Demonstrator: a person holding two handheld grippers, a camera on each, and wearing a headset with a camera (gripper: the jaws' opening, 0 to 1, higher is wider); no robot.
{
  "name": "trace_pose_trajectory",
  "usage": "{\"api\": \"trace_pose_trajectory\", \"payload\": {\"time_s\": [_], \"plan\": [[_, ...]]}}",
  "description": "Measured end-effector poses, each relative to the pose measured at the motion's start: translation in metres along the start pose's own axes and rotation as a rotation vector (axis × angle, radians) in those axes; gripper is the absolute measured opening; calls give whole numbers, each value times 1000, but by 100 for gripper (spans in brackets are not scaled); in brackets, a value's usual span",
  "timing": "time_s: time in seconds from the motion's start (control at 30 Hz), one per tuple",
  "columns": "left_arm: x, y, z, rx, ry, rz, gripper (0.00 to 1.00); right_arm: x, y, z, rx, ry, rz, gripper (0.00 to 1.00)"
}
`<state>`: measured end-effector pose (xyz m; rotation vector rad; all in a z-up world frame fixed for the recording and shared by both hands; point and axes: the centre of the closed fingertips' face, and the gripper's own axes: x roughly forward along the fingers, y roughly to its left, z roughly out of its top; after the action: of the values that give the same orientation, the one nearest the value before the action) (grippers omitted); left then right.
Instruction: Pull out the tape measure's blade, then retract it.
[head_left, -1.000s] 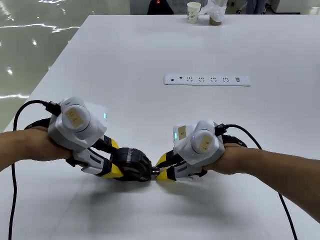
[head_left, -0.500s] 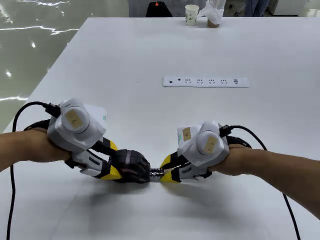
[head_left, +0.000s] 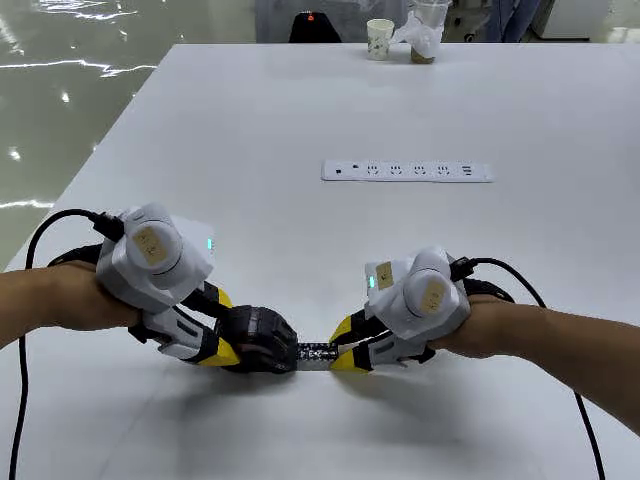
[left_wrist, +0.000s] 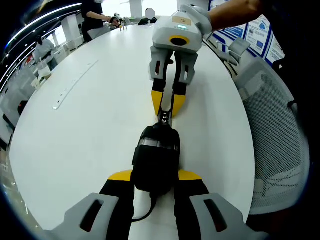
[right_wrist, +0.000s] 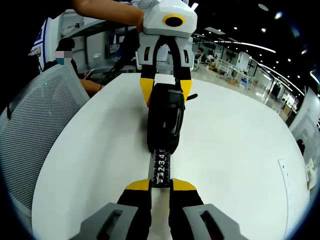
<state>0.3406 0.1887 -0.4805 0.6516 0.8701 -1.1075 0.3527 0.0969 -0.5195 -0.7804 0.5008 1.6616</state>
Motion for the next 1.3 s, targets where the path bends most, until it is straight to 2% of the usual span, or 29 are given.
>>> {"api": "trace_pose_trajectory", "payload": {"time_s": [0.57, 1.3], "plan": [[1, 2, -1, 9, 35, -9, 24, -15, 1, -16, 9, 26, -10, 9], [2, 3, -2, 6, 49, -19, 24, -32, 2, -35, 17, 54, -15, 9]]}}
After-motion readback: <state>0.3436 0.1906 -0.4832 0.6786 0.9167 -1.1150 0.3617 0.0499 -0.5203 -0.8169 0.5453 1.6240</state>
